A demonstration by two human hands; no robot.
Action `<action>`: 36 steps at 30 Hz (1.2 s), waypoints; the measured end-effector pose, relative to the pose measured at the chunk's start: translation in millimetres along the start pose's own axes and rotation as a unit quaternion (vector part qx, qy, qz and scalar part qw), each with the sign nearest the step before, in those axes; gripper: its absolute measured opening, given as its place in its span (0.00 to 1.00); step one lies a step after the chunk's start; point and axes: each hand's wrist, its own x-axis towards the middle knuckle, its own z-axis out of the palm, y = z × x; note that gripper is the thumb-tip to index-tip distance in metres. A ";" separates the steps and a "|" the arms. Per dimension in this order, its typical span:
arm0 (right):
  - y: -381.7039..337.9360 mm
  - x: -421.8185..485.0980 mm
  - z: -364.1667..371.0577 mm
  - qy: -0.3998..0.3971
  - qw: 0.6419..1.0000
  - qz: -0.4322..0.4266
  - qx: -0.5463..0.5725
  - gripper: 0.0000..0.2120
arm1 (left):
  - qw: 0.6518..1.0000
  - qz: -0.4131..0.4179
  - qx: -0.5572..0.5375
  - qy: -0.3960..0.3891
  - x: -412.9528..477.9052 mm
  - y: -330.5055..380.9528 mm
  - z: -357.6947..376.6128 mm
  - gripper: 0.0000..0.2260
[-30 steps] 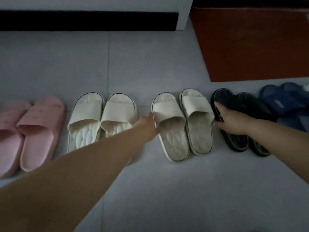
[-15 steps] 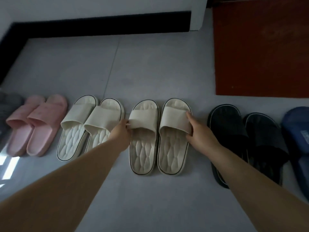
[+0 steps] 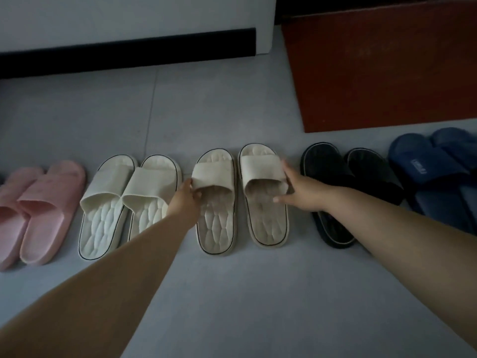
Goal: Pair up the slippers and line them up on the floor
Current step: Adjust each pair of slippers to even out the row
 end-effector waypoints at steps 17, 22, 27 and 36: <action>110.6 -131.9 -56.3 0.068 0.970 0.114 -0.203 0.29 | 0.993 0.011 0.057 0.099 -19.4 34.1 17.8 0.30; 168.4 -90.2 -89.0 0.058 0.975 0.104 -0.189 0.39 | 0.971 0.208 0.113 -0.020 -55.2 134.4 66.9 0.24; 190.2 -40.2 -98.8 0.046 0.982 0.066 -0.168 0.32 | 0.972 0.116 0.156 -0.134 -42.3 201.4 152.7 0.34; 203.7 -16.6 -104.3 0.007 0.996 -0.086 -0.024 0.33 | 0.990 -0.040 0.135 0.005 -41.2 199.0 155.2 0.22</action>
